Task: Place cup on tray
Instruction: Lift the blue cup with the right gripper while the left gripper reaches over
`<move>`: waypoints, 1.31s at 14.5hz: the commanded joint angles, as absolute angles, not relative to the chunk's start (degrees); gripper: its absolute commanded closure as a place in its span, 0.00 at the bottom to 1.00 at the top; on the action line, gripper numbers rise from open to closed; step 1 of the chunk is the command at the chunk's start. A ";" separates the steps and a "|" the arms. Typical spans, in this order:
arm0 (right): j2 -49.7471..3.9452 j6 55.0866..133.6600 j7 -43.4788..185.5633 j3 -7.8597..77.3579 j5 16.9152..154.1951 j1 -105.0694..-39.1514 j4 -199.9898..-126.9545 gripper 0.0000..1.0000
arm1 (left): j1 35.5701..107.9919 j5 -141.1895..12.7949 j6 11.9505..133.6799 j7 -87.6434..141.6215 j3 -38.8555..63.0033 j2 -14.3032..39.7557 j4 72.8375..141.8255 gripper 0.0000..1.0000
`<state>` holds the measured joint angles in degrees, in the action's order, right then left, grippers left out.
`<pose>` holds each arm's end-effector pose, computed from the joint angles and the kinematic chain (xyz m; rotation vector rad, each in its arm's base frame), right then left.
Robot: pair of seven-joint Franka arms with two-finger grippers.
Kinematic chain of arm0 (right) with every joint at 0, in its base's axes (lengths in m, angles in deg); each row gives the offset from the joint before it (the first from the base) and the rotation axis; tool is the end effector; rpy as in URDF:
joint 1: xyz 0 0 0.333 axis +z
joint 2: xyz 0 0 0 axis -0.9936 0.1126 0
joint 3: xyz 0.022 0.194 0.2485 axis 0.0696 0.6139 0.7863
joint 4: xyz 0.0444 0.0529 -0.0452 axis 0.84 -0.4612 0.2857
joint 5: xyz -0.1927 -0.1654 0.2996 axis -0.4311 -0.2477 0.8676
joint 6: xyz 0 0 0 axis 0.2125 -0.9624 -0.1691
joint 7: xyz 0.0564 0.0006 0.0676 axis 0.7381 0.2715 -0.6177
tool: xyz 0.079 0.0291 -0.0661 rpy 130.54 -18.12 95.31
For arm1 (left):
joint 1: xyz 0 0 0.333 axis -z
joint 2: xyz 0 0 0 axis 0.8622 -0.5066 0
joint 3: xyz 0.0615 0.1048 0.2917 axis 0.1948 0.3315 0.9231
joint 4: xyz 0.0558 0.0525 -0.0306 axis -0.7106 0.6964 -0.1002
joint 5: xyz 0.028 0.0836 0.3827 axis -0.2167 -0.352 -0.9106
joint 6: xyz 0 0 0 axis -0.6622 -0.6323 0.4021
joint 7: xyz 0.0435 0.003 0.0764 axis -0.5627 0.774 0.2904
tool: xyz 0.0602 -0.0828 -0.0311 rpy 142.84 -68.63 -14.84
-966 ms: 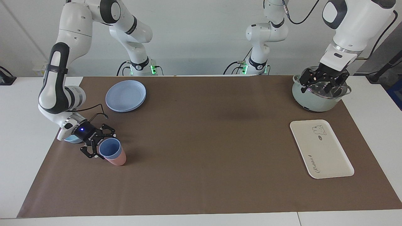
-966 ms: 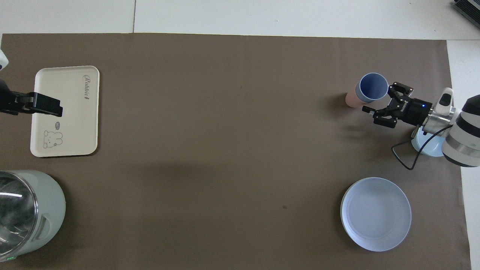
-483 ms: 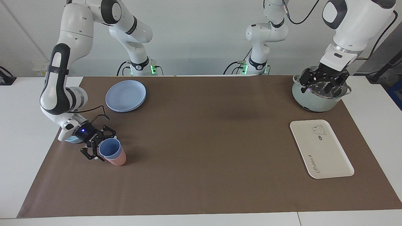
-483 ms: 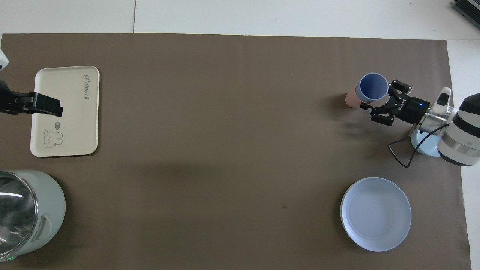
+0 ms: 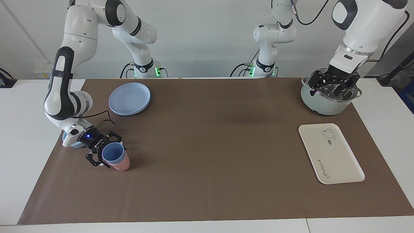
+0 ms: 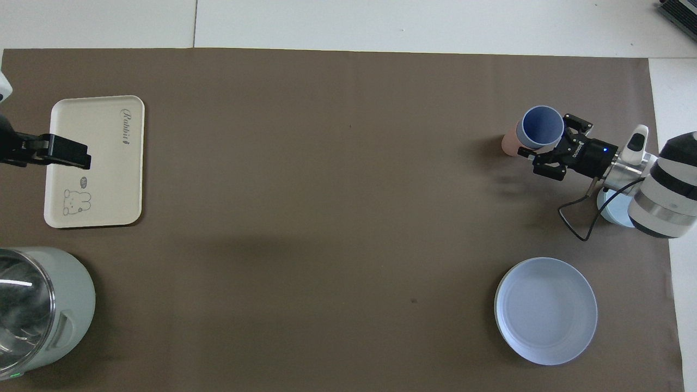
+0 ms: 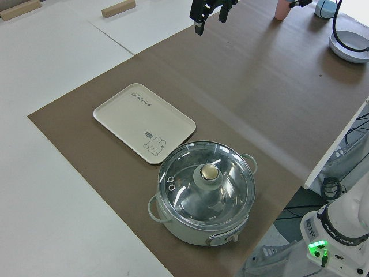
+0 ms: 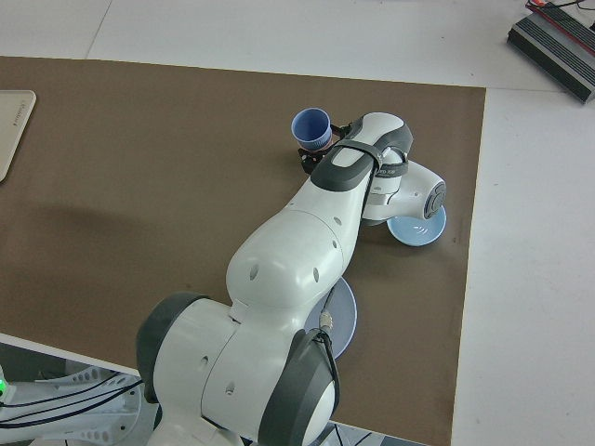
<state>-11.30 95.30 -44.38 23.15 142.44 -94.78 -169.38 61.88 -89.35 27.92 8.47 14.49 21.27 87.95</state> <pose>0.6199 -0.1159 0.2622 -2.0377 -0.9089 -1.2451 0.5668 -0.0290 0.6183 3.1352 -0.1644 0.0616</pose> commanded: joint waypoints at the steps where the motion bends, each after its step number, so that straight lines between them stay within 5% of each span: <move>1: -10.21 97.61 -45.76 23.15 145.92 -93.30 -168.44 0.00 | 61.32 -88.63 29.18 7.68 14.40 22.61 89.80 0.00; 6: -9.94 98.41 -45.68 23.24 146.55 -92.50 -168.27 0.00 | 61.32 -88.63 30.06 7.50 14.40 22.96 90.59 0.00; 7: -9.94 98.42 -45.68 23.15 146.46 -92.50 -168.09 0.40 | 61.32 -88.63 30.06 7.50 14.40 22.96 90.59 0.00; 8: -9.94 98.42 -45.59 23.24 146.46 -92.50 -168.00 0.99 | 61.32 -88.63 30.06 7.50 14.40 22.96 90.59 0.00; 13: -10.90 98.94 -40.77 23.15 145.50 -92.33 -167.47 1.00 | 61.32 -88.63 29.97 7.50 14.40 22.96 90.59 0.00; 19: -21.26 107.63 -14.98 22.98 124.01 -87.68 -167.21 1.00 | 61.41 -88.63 28.83 7.77 14.40 23.40 90.68 0.00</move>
